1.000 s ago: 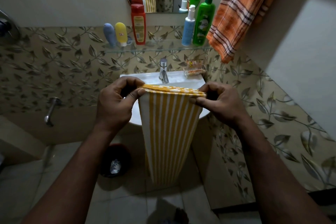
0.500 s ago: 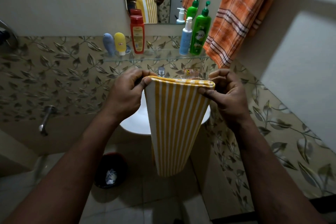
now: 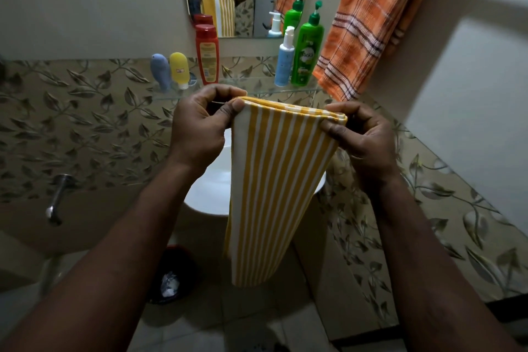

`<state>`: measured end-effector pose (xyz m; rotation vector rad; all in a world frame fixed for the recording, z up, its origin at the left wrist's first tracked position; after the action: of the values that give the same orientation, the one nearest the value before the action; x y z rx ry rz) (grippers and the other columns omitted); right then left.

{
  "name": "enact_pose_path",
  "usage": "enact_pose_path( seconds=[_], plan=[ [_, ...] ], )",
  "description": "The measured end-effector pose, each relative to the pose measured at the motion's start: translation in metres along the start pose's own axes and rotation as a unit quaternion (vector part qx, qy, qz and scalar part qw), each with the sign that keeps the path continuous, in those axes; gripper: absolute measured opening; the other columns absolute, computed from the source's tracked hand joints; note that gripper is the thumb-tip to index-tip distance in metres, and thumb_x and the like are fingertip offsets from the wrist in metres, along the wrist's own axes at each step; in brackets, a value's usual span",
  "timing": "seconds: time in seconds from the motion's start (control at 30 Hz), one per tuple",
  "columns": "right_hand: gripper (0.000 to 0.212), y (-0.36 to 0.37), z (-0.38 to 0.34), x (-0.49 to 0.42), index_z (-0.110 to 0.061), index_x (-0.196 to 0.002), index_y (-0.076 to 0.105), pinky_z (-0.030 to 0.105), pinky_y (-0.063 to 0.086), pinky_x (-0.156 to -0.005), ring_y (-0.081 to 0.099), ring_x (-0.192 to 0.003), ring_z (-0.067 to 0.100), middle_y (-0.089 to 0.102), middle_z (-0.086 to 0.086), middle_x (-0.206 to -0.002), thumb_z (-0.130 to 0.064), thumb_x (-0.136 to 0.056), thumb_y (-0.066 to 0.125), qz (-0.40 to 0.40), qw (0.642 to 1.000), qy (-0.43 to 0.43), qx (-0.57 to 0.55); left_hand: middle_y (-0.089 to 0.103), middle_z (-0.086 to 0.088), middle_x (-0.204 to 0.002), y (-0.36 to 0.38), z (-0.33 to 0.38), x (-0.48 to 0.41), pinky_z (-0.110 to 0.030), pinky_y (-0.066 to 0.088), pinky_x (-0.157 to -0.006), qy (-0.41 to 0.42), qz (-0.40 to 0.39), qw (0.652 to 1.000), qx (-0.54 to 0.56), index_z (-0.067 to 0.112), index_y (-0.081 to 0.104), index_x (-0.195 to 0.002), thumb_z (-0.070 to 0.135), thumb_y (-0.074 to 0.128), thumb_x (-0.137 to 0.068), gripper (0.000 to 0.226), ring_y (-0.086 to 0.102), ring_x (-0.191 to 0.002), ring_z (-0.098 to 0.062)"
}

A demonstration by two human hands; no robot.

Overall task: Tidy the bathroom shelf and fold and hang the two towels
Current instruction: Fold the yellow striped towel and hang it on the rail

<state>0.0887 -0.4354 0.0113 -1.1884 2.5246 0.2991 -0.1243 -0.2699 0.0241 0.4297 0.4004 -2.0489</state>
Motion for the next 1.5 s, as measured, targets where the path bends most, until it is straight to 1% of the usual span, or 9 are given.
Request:
enact_pose_path(
  seconds=[0.4,0.53,0.63,0.7,0.87,1.03,1.2,1.33,1.5],
  plan=[
    [0.018,-0.005,0.012,0.015,-0.012,-0.096,0.066,0.026,0.056,-0.070,0.064,-0.079,0.008,0.067,-0.003,-0.088,0.000,-0.086,0.075,0.061,0.990,0.012,0.124,0.077,-0.002,-0.104,0.011,-0.023,0.013,-0.043,0.065,-0.084,-0.024,-0.045,0.999,-0.001,0.014,0.074,-0.110,0.014,0.068,-0.100,0.011,0.075,-0.097,-0.017],
    [0.025,-0.013,0.013,0.019,-0.027,-0.105,0.064,0.043,0.062,-0.081,0.067,-0.092,0.010,0.069,-0.009,-0.102,-0.022,-0.083,0.074,0.049,0.935,0.013,0.351,0.077,0.002,-0.100,0.031,-0.025,0.023,-0.050,0.063,-0.085,-0.009,-0.089,0.996,-0.008,0.024,0.076,-0.102,0.025,0.070,-0.092,0.011,0.075,-0.097,-0.018],
    [0.047,0.023,-0.005,0.023,-0.028,-0.129,0.062,0.032,0.053,-0.098,0.061,-0.113,0.009,0.064,-0.012,-0.126,-0.044,-0.087,0.076,-0.057,0.891,-0.090,0.441,0.077,0.006,-0.099,0.043,-0.023,0.025,-0.049,0.062,-0.084,0.021,-0.121,0.992,-0.030,0.021,0.077,-0.101,0.024,0.073,-0.091,0.012,0.074,-0.094,-0.016],
    [0.056,0.046,-0.007,0.023,-0.026,-0.136,0.061,0.038,0.049,-0.105,0.063,-0.117,0.012,0.068,-0.008,-0.127,-0.053,-0.088,0.070,-0.119,0.860,-0.138,0.477,0.078,0.004,-0.099,0.049,-0.020,0.027,-0.046,0.062,-0.086,0.041,-0.140,0.989,-0.018,0.016,0.078,-0.103,0.017,0.075,-0.091,0.012,0.076,-0.094,-0.016],
    [0.031,0.046,-0.001,0.016,-0.024,-0.121,0.070,0.044,0.055,-0.075,0.067,-0.087,0.014,0.074,-0.004,-0.101,-0.038,-0.094,0.069,-0.130,0.873,-0.114,0.456,0.074,-0.007,-0.084,0.047,-0.016,0.026,-0.034,0.061,-0.071,-0.050,-0.105,0.985,0.129,0.006,0.066,-0.092,0.003,0.082,-0.085,0.017,0.074,-0.080,-0.022],
    [0.025,0.056,0.000,0.023,-0.017,-0.110,0.070,0.044,0.052,-0.073,0.065,-0.083,0.018,0.072,-0.001,-0.095,-0.037,-0.096,0.062,-0.115,0.886,-0.125,0.431,0.070,-0.006,-0.086,0.039,-0.019,0.034,-0.037,0.059,-0.075,-0.083,-0.122,0.969,0.196,0.011,0.059,-0.096,0.016,0.082,-0.083,0.027,0.069,-0.083,-0.021],
    [0.018,0.058,-0.007,0.023,-0.015,-0.102,0.072,0.044,0.051,-0.068,0.064,-0.077,0.018,0.072,-0.001,-0.088,-0.029,-0.093,0.065,-0.109,0.885,-0.142,0.430,0.065,-0.007,-0.101,0.034,-0.032,0.050,-0.036,0.059,-0.083,-0.091,-0.169,0.968,0.162,0.012,0.055,-0.106,-0.005,0.083,-0.079,0.042,0.066,-0.089,-0.020],
    [0.018,0.057,-0.014,0.023,-0.016,-0.103,0.075,0.042,0.054,-0.073,0.068,-0.084,0.015,0.074,-0.003,-0.096,-0.027,-0.092,0.067,-0.138,0.886,-0.153,0.415,0.067,-0.002,-0.091,0.032,-0.040,0.058,-0.047,0.056,-0.082,-0.077,-0.141,0.977,0.138,0.013,0.060,-0.097,0.007,0.081,-0.084,0.025,0.063,-0.085,-0.022],
    [0.026,0.046,-0.023,0.022,-0.013,-0.110,0.078,0.026,0.055,-0.079,0.070,-0.092,0.008,0.077,-0.003,-0.104,-0.030,-0.091,0.073,-0.165,0.884,-0.165,0.405,0.073,0.001,-0.091,0.040,-0.035,0.067,-0.034,0.057,-0.076,-0.030,-0.136,0.983,0.120,0.016,0.067,-0.100,0.012,0.080,-0.089,0.018,0.072,-0.087,-0.018]
  ],
)
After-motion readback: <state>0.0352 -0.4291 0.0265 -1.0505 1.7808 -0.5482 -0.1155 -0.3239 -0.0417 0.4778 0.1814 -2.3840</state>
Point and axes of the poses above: each hand's wrist, its own x-axis away from the middle knuckle, its own y-axis out of the palm, z = x × y, the point moved 3 cm from there along -x, towards the middle knuckle
